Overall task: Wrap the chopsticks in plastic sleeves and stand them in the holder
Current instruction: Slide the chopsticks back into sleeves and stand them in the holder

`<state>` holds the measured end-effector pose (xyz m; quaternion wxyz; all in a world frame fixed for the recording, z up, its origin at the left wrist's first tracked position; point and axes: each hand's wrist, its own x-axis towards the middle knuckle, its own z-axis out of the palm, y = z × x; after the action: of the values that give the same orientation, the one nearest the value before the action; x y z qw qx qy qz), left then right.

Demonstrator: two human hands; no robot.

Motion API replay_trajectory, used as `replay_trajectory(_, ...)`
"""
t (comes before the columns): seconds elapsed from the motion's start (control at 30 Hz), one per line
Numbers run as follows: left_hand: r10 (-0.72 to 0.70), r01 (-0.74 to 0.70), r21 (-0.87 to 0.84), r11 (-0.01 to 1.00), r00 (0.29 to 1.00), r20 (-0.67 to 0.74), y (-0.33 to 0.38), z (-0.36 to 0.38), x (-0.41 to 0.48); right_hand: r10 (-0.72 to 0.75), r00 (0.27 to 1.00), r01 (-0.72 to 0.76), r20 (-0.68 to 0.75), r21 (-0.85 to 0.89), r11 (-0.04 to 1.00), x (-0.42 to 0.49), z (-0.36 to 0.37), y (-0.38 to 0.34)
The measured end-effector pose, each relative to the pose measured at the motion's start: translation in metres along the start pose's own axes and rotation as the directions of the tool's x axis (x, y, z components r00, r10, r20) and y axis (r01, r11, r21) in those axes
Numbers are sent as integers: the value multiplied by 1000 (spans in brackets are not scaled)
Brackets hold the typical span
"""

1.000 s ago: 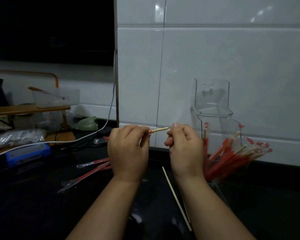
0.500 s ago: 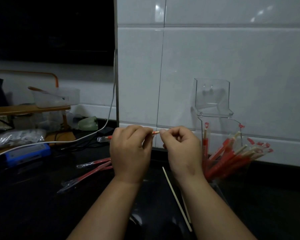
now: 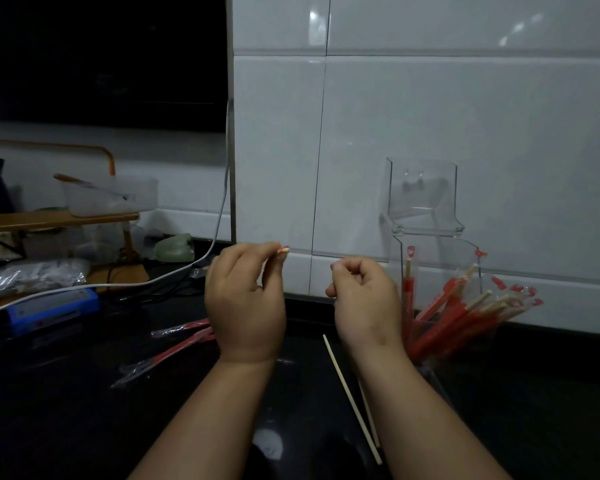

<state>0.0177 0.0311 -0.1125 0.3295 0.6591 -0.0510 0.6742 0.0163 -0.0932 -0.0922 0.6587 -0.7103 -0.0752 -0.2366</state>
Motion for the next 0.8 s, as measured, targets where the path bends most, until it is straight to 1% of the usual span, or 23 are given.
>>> replay_trajectory(0.17,-66,65,-25,998,997,-50,5,-2,2,97,992,-93,77,-58,994,5,5,12)
replay_trajectory(0.23,-157,151,-71,986,984,-80,8,-3,2,122,989,-114,80,-92,989,6,6,15)
replay_trajectory(0.33,-323,303,-183,935,942,-95,11,-5,5,154,985,-144,76,-118,982,6,8,17)
replay_trajectory(0.43,-415,382,-223,897,901,-128,10,-7,8,192,978,-177,86,-161,971,7,9,19)
replay_trajectory(0.53,-475,432,-236,870,864,-168,4,-8,10,236,964,-210,123,-192,959,6,7,20)
replay_trajectory(0.63,-550,500,-269,823,820,-161,-2,-8,10,265,953,-231,145,-217,948,6,5,19)
replay_trajectory(0.7,-609,544,-318,776,778,-155,-2,-6,11,280,949,-242,146,-231,942,6,5,18)
replay_trajectory(0.8,-731,624,-429,653,667,-143,-3,-3,13,296,947,-263,126,-230,937,6,7,18)
